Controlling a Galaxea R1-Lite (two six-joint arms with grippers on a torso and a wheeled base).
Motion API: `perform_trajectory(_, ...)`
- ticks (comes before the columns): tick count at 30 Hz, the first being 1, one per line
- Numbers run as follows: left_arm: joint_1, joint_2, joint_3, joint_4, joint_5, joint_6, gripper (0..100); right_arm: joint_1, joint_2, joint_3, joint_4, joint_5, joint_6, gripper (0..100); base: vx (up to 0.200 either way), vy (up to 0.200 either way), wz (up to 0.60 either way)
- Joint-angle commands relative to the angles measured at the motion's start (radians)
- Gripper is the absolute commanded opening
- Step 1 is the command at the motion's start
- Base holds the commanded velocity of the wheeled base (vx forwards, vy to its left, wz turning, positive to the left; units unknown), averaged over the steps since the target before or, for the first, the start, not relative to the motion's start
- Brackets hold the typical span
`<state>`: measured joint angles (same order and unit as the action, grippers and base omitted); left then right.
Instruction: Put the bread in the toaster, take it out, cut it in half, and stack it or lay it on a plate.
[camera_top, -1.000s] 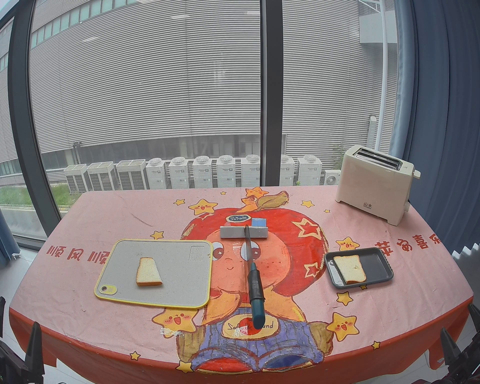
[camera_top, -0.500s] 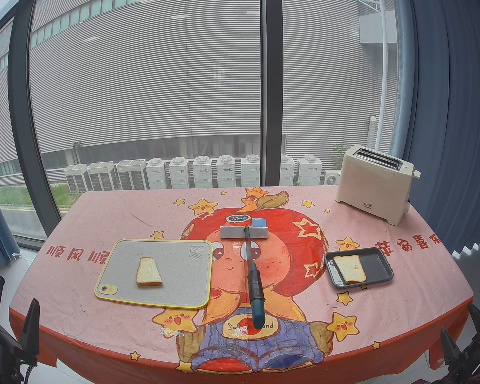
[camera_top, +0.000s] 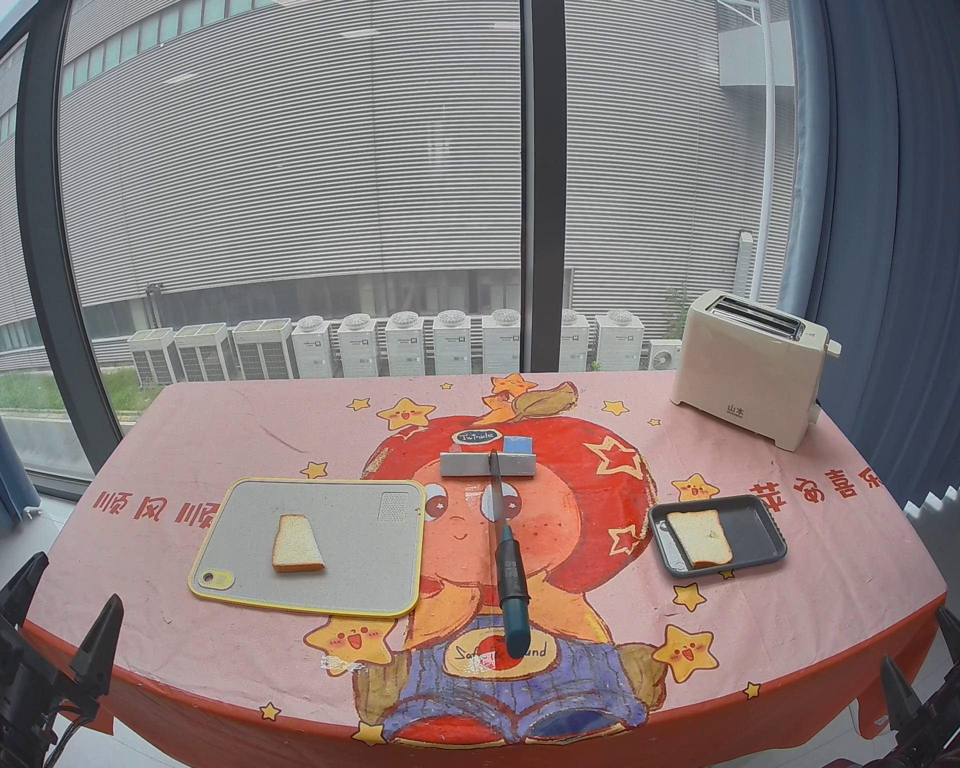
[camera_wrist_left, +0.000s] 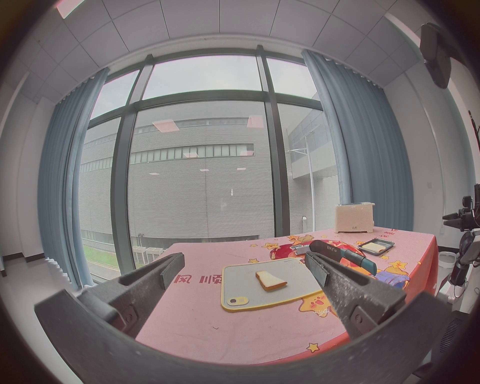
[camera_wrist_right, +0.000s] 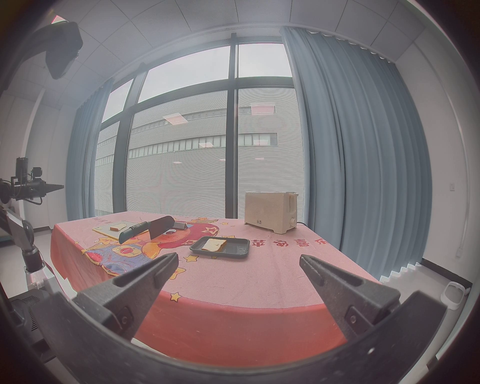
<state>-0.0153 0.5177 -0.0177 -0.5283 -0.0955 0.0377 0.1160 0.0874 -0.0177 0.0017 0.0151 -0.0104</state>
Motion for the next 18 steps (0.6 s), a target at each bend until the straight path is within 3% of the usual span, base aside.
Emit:
perform_trajectory(1, -0.008, 0.064, 0.018, -0.001, -0.007, 0.005, 100, 0.001, 0.002, 0.018, 0.0, 0.0, 0.0, 100, 0.0, 0.0, 0.0)
perform_trajectory(11, -0.054, 0.179, 0.018, -0.056, -0.013, 0.007, 100, 0.001, 0.002, 0.018, 0.0, 0.0, 0.0, 100, 0.0, 0.0, 0.0)
perform_trajectory(18, -0.055, 0.317, 0.013, -0.194, -0.021, 0.007, 100, 0.001, 0.002, 0.018, 0.0, 0.0, 0.0, 100, 0.0, 0.0, 0.0)
